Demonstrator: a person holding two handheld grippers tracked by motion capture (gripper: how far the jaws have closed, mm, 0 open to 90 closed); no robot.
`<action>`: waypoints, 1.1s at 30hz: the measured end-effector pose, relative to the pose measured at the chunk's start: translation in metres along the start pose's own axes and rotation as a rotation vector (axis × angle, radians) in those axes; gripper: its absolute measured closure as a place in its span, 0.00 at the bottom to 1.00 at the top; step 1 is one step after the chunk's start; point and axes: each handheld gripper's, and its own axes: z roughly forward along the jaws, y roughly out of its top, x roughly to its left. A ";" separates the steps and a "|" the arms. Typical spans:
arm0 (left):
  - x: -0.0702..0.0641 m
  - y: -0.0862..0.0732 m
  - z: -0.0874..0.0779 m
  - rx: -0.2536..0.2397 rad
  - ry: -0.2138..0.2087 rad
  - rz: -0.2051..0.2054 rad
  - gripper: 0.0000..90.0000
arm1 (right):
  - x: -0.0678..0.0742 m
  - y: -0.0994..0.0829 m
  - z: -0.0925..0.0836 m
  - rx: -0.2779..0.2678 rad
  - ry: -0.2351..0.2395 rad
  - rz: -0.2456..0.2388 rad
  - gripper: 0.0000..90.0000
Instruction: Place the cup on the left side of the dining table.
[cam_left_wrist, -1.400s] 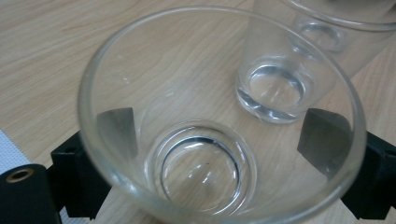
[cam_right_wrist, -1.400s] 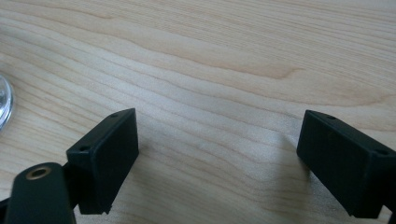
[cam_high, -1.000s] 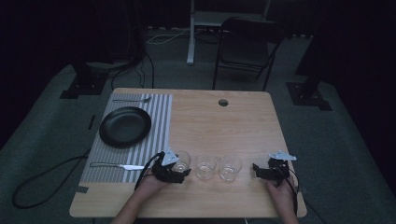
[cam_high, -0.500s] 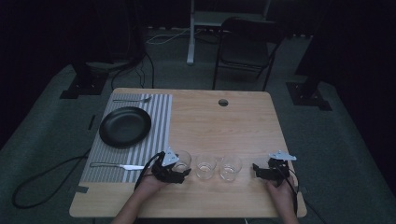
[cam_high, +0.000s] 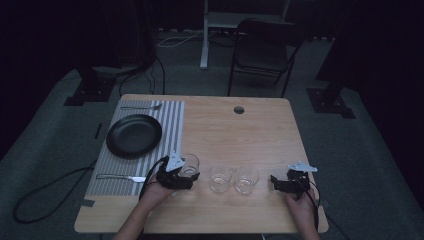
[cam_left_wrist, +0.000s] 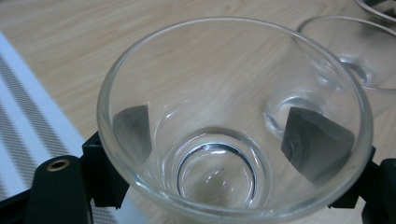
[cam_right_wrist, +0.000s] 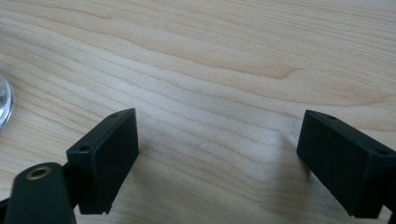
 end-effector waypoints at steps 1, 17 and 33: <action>0.002 0.001 -0.001 -0.001 0.001 -0.006 0.23 | 0.000 0.000 0.000 0.000 0.000 0.000 0.14; 0.036 0.001 -0.021 -0.005 0.154 -0.078 0.23 | 0.000 0.000 0.000 0.000 0.000 -0.002 0.14; 0.065 -0.013 -0.018 0.013 0.285 -0.168 0.23 | 0.000 0.000 0.000 0.000 0.000 -0.002 0.14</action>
